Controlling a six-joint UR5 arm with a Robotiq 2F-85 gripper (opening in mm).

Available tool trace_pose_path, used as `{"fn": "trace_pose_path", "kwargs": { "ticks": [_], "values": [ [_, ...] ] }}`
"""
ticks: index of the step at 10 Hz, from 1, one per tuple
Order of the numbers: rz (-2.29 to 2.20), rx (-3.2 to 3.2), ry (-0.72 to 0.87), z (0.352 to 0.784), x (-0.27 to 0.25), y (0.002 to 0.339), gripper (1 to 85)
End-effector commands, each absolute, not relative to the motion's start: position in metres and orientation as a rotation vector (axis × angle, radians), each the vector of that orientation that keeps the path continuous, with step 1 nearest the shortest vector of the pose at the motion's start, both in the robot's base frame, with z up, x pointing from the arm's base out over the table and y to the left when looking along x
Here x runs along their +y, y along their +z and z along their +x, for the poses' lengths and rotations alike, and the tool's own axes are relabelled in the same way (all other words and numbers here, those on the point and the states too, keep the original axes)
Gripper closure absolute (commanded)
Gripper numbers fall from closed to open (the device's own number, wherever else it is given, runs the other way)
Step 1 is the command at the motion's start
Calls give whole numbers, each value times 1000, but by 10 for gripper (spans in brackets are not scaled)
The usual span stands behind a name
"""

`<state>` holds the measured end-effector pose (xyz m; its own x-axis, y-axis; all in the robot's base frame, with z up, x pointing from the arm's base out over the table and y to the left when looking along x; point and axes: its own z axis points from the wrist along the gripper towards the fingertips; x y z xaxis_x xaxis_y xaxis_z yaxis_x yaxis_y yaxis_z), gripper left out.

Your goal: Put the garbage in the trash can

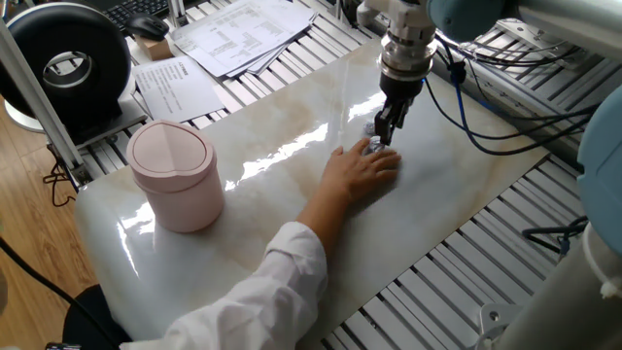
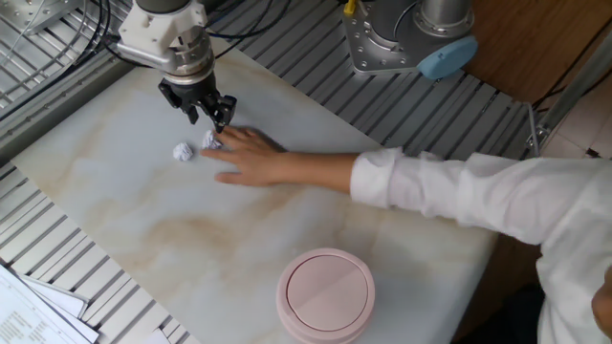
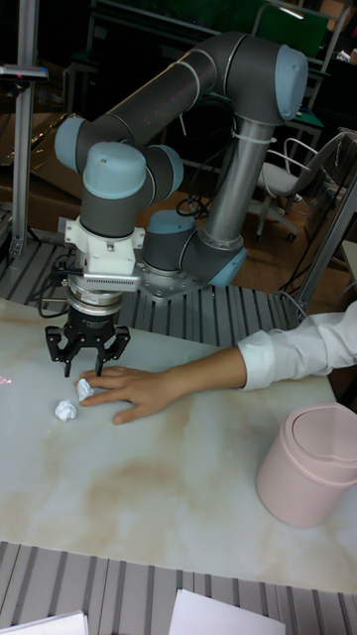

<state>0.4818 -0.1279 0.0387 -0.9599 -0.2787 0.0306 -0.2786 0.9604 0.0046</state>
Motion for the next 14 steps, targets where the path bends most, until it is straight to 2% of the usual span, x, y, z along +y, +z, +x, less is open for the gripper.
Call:
{"fn": "trace_pose_path", "kwargs": {
  "ticks": [1,5,7,9,12,14],
  "values": [
    [422,-3099,-47,484,-120,37,340],
    [414,-3110,-62,500,-100,27,337],
    [406,-3128,-84,512,-76,31,337],
    [414,-3130,-76,515,-73,35,363],
    [441,-3134,-166,517,-54,36,357],
    [371,-3155,-212,522,-17,44,357]
  ]
}}
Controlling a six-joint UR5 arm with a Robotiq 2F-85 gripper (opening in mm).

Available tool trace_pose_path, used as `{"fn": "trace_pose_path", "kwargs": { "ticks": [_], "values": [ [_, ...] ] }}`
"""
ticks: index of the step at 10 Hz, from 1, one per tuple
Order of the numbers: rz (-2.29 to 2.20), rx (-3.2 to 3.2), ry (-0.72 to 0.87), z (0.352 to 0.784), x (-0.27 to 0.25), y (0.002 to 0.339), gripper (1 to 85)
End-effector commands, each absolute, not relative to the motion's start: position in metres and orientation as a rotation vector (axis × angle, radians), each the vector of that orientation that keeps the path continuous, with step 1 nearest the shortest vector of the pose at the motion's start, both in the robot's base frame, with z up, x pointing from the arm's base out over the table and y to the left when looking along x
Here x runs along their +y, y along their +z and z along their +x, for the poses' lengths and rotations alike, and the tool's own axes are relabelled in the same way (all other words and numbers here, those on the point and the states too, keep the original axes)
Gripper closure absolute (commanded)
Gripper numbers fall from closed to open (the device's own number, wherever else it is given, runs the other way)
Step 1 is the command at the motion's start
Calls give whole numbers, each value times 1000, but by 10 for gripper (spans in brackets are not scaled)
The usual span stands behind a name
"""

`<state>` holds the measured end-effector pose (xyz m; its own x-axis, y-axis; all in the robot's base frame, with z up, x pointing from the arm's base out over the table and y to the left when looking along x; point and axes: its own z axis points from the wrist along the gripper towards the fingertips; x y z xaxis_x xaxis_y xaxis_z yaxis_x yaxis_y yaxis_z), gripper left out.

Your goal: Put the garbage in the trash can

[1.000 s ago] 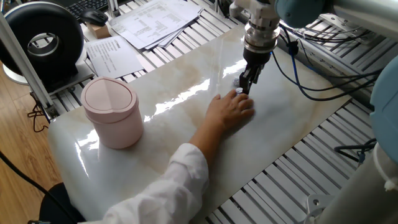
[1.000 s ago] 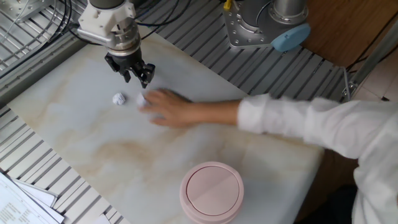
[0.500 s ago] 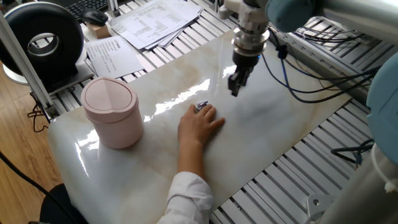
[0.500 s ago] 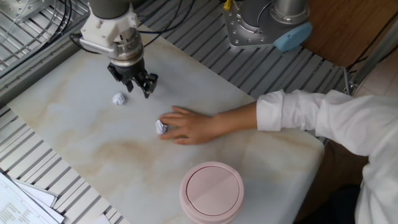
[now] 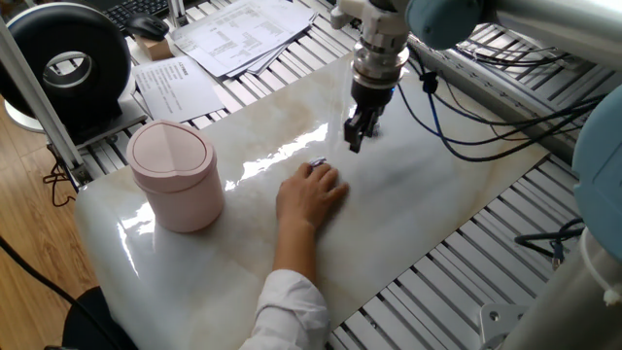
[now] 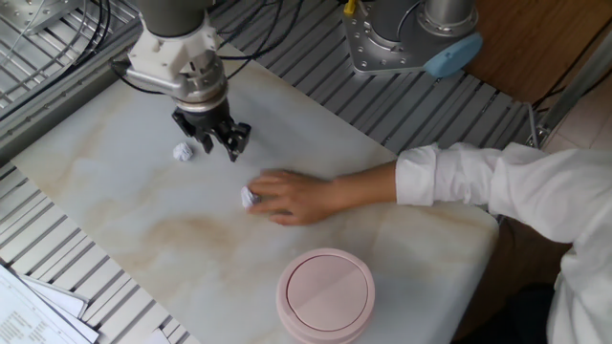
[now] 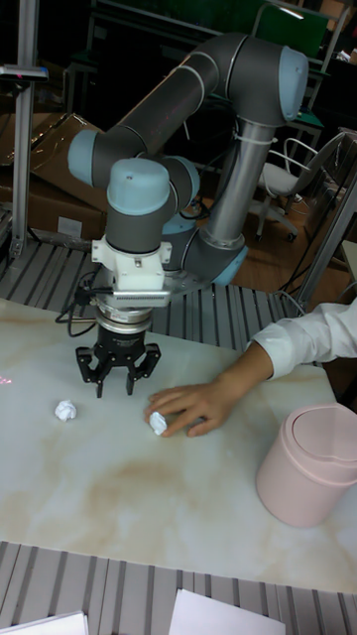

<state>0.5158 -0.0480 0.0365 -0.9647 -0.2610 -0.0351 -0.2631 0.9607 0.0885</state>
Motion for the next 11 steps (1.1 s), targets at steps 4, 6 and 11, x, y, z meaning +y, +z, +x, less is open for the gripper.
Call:
{"fn": "trace_pose_path", "kwargs": {
  "ticks": [4,6,11],
  "values": [
    [-422,3080,20,517,-21,29,587],
    [-487,3094,81,509,-12,29,603],
    [-498,3015,153,526,39,46,627]
  ]
}}
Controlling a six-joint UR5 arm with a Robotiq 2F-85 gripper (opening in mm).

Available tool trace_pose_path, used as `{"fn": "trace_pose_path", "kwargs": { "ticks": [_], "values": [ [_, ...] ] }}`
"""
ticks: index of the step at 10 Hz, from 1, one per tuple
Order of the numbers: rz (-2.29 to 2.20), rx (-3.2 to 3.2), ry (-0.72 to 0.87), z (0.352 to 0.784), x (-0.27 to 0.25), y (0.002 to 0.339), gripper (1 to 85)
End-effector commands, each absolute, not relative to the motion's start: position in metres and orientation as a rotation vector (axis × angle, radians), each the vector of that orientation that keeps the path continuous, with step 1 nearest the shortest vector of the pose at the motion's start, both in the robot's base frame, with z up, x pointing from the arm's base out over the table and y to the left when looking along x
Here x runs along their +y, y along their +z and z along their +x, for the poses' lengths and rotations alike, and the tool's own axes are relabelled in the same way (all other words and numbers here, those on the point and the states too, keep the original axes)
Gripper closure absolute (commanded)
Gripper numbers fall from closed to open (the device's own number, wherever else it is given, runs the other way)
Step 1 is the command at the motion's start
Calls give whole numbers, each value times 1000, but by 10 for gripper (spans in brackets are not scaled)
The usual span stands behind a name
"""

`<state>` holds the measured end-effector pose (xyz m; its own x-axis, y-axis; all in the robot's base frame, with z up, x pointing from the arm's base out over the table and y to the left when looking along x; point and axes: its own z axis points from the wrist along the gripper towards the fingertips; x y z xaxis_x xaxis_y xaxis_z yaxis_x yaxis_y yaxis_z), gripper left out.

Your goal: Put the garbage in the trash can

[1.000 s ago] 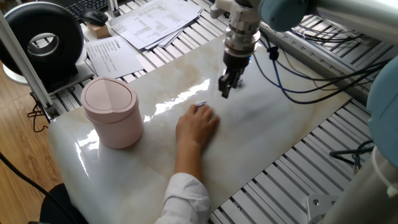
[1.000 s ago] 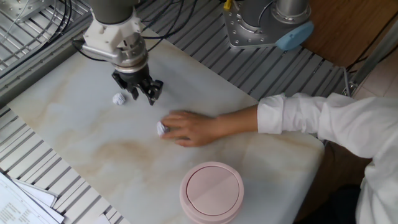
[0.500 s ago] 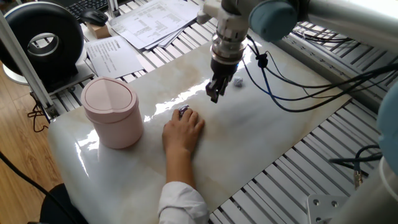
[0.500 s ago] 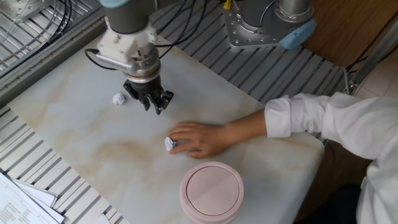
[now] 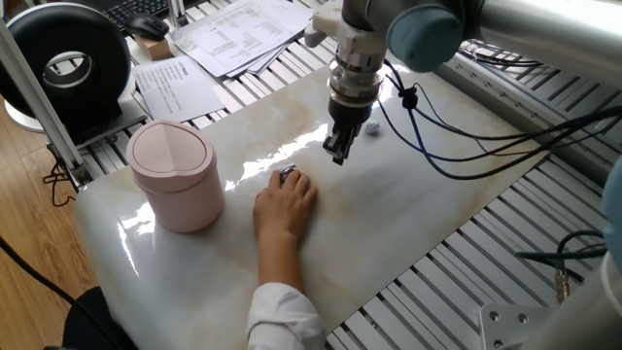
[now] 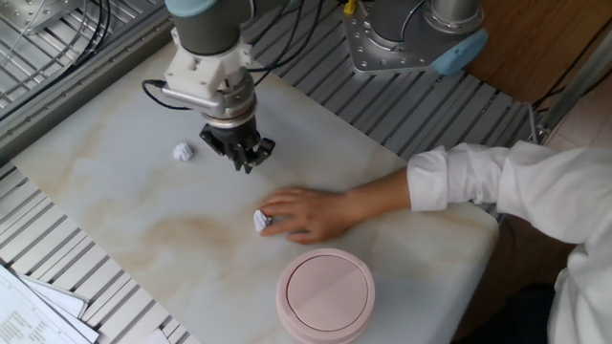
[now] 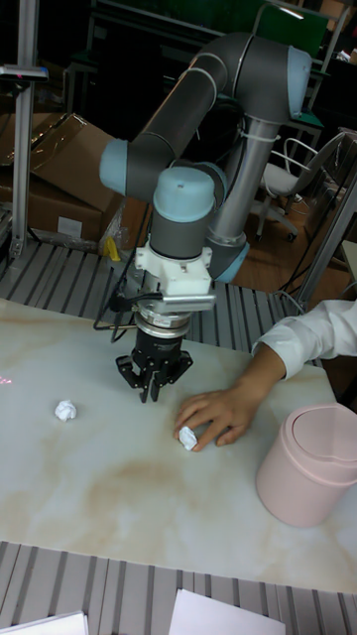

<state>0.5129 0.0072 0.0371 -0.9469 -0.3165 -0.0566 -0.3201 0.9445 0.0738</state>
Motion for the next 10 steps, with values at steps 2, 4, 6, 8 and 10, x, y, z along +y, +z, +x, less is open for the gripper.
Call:
{"fn": "trace_pose_path", "kwargs": {
  "ticks": [2,4,6,8,10],
  "values": [
    [-535,2955,151,544,57,46,613],
    [-532,2996,140,539,47,36,613],
    [-509,3029,180,530,52,36,593],
    [-377,3011,364,529,87,43,480],
    [-274,3023,307,513,116,46,480]
  ]
}}
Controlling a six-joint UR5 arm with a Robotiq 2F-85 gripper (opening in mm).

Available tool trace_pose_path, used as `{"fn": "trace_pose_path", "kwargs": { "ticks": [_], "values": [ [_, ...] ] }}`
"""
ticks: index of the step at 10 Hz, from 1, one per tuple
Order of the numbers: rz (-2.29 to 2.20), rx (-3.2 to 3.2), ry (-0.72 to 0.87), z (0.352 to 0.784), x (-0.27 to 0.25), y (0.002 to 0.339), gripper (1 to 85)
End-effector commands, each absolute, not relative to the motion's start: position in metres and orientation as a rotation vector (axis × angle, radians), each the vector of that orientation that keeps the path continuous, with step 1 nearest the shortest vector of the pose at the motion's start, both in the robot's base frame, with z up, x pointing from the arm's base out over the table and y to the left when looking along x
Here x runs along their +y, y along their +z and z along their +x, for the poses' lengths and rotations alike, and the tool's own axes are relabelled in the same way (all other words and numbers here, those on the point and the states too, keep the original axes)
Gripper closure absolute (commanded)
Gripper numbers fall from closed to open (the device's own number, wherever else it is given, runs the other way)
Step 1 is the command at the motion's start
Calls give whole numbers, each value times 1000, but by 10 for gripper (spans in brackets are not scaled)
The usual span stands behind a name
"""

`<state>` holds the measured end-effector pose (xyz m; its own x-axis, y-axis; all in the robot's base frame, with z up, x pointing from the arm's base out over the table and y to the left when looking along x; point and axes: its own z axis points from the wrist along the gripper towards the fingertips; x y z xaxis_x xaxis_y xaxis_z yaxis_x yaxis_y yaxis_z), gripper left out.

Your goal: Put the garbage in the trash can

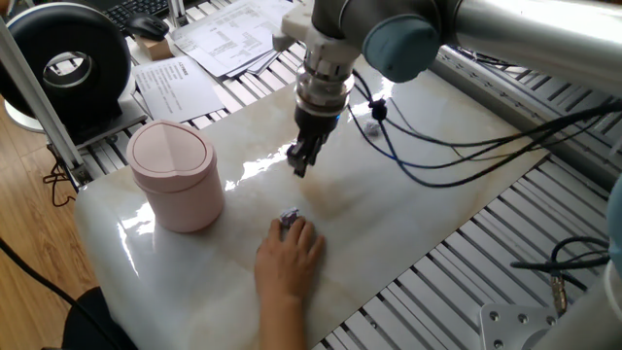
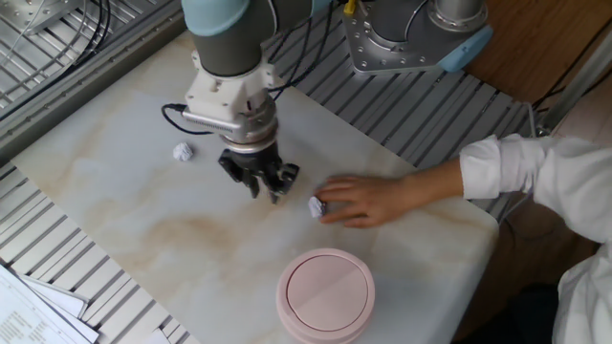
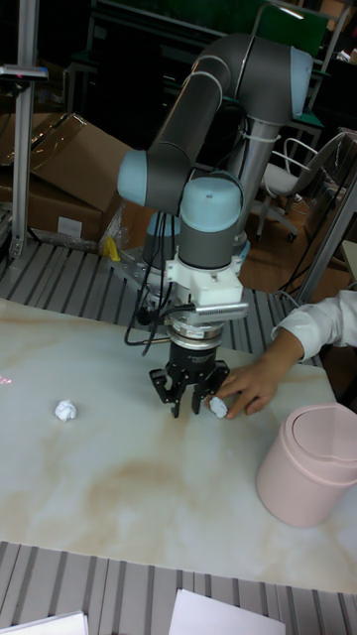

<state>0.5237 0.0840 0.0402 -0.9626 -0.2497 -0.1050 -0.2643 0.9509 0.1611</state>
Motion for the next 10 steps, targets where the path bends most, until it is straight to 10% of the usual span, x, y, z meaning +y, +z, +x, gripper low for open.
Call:
{"fn": "trace_pose_path", "kwargs": {
  "ticks": [1,10],
  "values": [
    [-245,3028,304,505,129,45,480],
    [-255,3064,327,480,138,25,460]
  ]
}}
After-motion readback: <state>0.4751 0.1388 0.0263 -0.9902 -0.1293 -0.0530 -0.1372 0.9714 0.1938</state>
